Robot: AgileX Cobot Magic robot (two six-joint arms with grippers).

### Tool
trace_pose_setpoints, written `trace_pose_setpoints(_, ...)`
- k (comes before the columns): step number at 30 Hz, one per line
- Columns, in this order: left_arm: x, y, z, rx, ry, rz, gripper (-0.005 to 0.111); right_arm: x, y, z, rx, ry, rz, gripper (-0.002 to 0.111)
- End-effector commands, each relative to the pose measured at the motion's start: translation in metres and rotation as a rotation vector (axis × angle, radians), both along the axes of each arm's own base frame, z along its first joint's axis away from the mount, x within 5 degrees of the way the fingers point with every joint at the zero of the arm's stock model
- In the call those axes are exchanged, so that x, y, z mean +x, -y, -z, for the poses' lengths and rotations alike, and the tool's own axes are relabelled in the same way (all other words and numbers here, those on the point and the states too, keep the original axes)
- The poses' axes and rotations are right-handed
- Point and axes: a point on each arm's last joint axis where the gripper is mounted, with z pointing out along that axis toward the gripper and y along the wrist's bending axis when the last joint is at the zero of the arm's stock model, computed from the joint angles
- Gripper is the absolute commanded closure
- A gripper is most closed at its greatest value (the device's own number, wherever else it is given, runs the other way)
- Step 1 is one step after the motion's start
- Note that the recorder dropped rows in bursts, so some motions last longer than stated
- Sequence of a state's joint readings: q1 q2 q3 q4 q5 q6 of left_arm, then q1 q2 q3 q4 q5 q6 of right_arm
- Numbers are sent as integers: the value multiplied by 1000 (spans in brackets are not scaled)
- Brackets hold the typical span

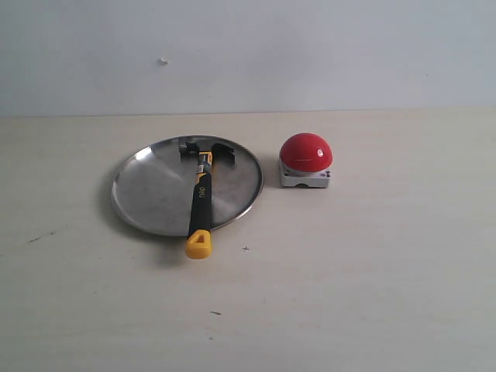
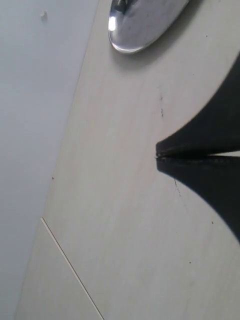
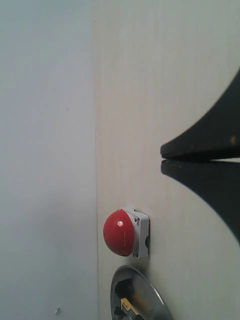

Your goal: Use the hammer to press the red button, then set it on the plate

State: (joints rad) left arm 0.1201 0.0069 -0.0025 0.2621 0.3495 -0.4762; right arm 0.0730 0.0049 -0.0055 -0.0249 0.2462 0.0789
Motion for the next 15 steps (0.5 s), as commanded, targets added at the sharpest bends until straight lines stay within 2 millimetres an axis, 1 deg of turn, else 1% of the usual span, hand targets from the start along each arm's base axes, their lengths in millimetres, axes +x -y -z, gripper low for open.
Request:
trace_pose_setpoints(1, 0, 0, 1, -18, 1, -3, 107, 0, 0, 1, 3, 9, 5, 108)
trace_pose_setpoints(15, -1, 0, 1, -11, -4, -5, 107, 0, 0, 1, 4, 9, 6, 108)
